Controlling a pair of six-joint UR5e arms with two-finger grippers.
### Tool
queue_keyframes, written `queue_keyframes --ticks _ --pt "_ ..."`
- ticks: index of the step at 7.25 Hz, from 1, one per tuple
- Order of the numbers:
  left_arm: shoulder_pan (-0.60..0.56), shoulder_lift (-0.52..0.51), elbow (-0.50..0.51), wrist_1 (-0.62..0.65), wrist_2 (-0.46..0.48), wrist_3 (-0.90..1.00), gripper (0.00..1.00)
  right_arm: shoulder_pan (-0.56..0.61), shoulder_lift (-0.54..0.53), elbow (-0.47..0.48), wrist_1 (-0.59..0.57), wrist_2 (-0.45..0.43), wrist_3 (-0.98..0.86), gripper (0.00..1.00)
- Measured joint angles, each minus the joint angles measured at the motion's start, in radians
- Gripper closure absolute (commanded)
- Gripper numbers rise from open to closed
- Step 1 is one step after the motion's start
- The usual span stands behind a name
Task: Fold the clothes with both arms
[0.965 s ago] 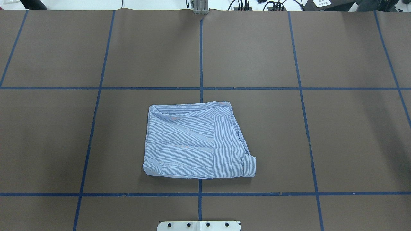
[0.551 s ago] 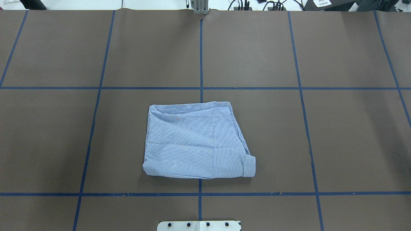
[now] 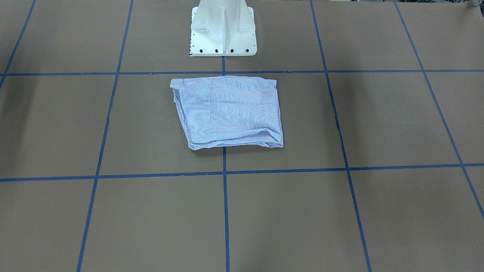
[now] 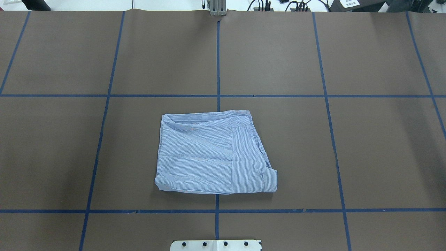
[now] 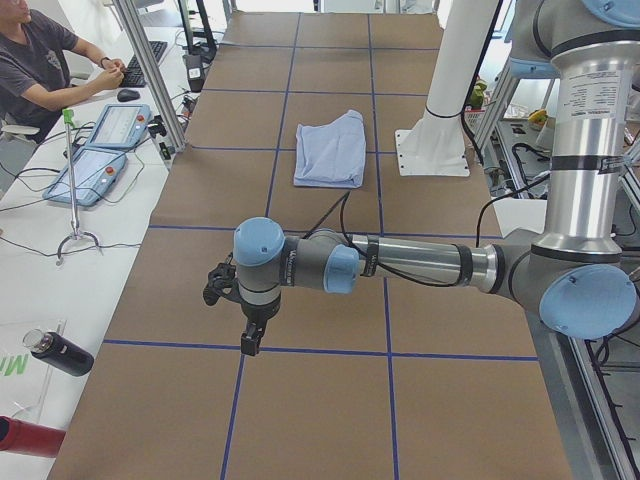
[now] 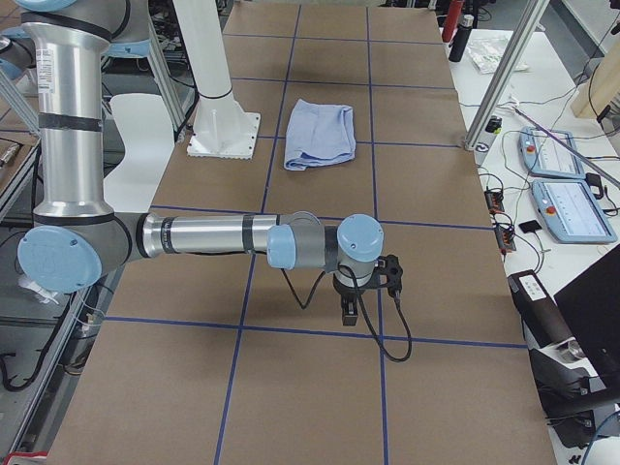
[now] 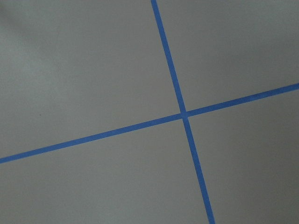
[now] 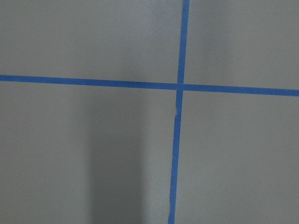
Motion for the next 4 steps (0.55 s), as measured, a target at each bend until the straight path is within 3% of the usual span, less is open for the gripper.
queue_keyframes --ticks 4 --pt "0.002 0.001 0.016 -0.001 0.026 -0.012 0.00 0.023 -0.049 0.002 0.008 0.026 0.001 0.00"
